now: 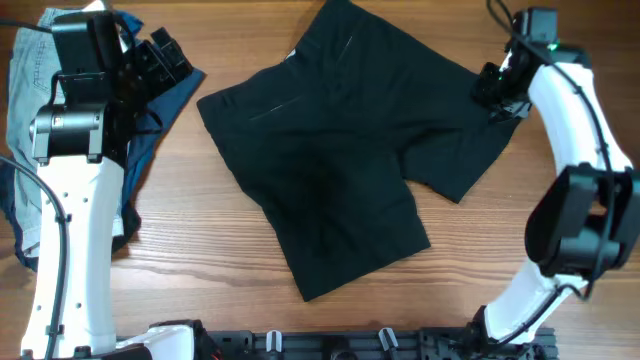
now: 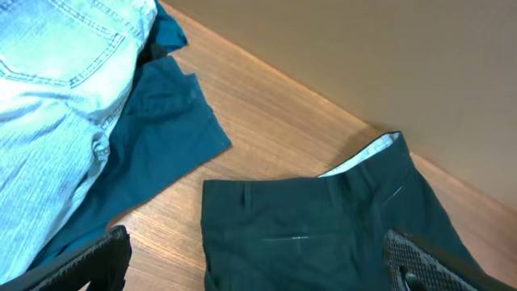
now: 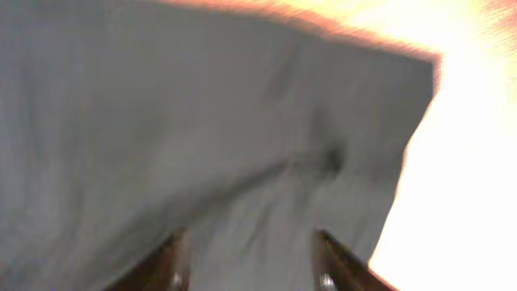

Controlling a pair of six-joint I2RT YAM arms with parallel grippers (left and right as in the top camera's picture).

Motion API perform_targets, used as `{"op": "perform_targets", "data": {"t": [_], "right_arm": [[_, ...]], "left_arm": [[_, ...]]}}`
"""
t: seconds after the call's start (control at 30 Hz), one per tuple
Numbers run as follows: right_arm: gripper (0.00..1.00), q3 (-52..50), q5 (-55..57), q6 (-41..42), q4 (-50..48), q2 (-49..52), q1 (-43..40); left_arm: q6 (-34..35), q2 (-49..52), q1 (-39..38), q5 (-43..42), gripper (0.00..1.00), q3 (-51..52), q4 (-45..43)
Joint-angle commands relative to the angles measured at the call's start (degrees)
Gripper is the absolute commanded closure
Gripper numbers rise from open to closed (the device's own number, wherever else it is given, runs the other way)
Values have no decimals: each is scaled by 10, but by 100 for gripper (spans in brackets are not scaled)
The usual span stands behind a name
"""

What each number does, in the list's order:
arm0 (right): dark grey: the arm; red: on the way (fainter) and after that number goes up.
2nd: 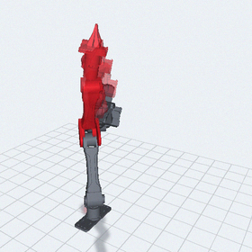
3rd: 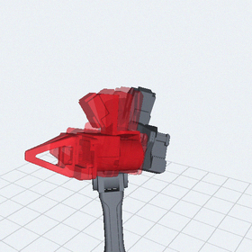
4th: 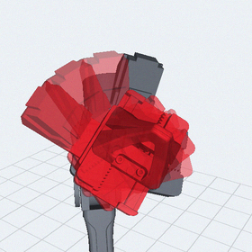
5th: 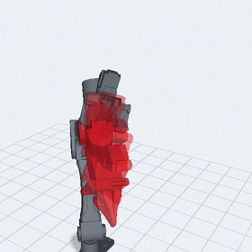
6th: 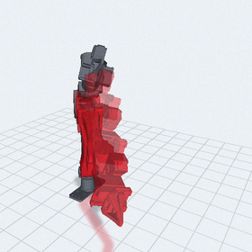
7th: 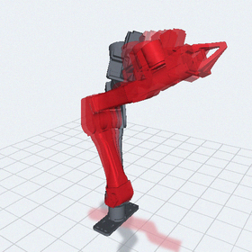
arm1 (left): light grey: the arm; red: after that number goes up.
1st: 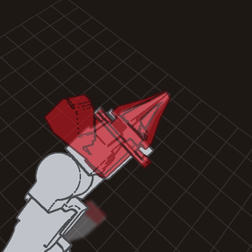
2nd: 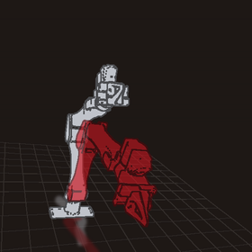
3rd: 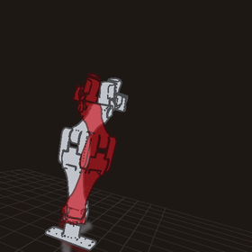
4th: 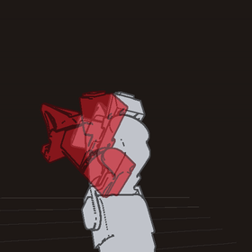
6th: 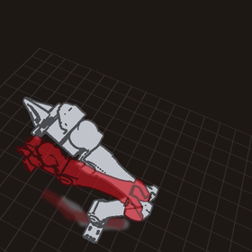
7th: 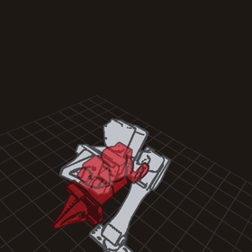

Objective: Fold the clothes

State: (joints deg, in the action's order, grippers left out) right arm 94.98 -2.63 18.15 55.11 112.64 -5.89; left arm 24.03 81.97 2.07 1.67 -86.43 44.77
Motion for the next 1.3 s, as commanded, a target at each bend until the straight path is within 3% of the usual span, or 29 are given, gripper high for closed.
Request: {"op": "perform_targets", "data": {"t": [0.0,0.1,0.27,0.37,0.53,0.63,0.73,0.83,0.97,1.2,1.27], "right_arm": [[46,30,-191,-42,62,-76,33],[44,29,-212,-79,128,-95,154],[44,-5,-103,-54,169,-95,384],[44,-83,-100,-29,162,-95,479],[38,-188,-98,-10,106,-95,616],[23,-220,-96,6,73,-95,662],[20,-262,-62,51,33,-95,672],[25,-291,-35,64,-15,-90,672],[40,-299,-32,59,-37,-88,672],[41,-299,-14,60,-40,-25,697],[46,-299,-13,60,-41,-22,697]], "left_arm": [[-14,7,4,4,0,-2,-2],[-13,8,19,8,0,-2,-1],[11,8,113,-26,0,-2,16],[21,8,212,-120,0,-2,13],[19,8,263,-126,0,-2,14],[19,8,263,-128,0,-2,22],[19,8,263,-128,0,-2,29],[19,8,263,-128,0,-2,35],[19,10,263,-128,0,0,46],[19,15,263,-128,0,0,59],[19,15,261,-128,0,0,59]]}}
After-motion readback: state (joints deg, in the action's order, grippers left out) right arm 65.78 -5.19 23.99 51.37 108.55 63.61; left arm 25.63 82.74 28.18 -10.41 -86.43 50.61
